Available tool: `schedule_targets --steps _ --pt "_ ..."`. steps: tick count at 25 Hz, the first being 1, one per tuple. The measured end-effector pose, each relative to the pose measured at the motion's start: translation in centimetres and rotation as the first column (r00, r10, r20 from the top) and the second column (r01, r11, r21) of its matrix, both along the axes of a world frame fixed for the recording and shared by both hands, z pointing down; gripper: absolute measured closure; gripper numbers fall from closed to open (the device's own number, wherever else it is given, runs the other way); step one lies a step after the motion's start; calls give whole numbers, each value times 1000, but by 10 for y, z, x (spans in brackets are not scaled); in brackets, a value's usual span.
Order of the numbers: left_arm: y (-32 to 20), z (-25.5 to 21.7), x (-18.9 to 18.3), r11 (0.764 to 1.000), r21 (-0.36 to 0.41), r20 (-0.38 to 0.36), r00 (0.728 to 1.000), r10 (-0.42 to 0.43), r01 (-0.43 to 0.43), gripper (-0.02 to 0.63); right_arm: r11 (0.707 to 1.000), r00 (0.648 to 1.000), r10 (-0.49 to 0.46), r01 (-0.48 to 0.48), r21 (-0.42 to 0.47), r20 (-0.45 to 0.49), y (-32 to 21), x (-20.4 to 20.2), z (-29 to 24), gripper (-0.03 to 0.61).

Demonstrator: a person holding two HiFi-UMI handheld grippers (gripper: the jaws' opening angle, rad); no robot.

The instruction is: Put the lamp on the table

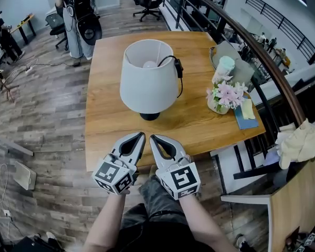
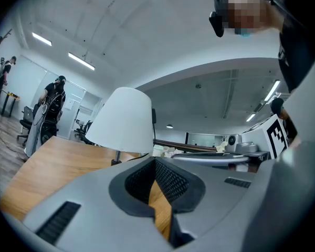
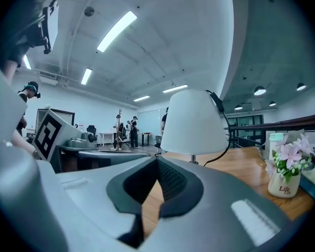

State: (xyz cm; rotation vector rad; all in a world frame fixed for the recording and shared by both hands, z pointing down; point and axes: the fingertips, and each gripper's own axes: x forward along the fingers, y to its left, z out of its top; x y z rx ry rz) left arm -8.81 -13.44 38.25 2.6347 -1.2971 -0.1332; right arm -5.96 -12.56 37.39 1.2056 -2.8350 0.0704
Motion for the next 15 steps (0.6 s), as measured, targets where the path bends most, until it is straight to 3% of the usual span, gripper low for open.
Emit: schedule_targets --steps 15 --pt "55 -33 0 997 76 0 1000 -15 15 617 997 998 -46 44 68 37 54 -11 -30 572"
